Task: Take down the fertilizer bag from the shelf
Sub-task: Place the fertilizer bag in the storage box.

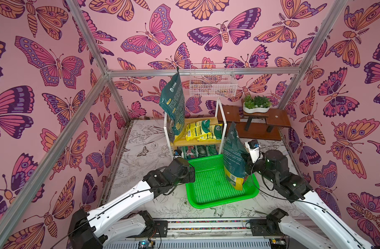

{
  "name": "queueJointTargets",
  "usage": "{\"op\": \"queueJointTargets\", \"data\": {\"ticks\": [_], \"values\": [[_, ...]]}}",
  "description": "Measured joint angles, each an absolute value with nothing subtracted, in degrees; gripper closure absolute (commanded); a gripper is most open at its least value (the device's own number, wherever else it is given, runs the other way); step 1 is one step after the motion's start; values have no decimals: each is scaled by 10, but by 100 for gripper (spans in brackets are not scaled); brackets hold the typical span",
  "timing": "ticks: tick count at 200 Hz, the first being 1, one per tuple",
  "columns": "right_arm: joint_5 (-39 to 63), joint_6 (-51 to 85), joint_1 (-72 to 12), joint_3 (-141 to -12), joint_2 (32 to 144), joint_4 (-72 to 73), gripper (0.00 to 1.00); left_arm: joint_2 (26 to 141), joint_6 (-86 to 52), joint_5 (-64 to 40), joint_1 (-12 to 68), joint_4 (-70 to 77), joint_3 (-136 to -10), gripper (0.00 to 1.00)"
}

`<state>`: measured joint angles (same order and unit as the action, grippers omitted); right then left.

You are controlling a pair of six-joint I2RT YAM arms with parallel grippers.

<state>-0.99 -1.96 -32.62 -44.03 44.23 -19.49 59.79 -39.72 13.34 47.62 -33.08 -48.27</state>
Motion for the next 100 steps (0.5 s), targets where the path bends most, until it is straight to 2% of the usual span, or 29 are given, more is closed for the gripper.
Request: {"op": "queueJointTargets", "data": {"ticks": [73, 85, 100], "values": [[-38, -14, -323, -383, 405, -161, 100, 601, -397, 140, 468, -331, -489, 0], [-46, -9, -323, -373, 393, -158, 94, 604, -397, 141, 467, -331, -489, 0], [-55, 6, -323, -364, 380, -158, 80, 608, -397, 142, 466, -331, -489, 0]]}}
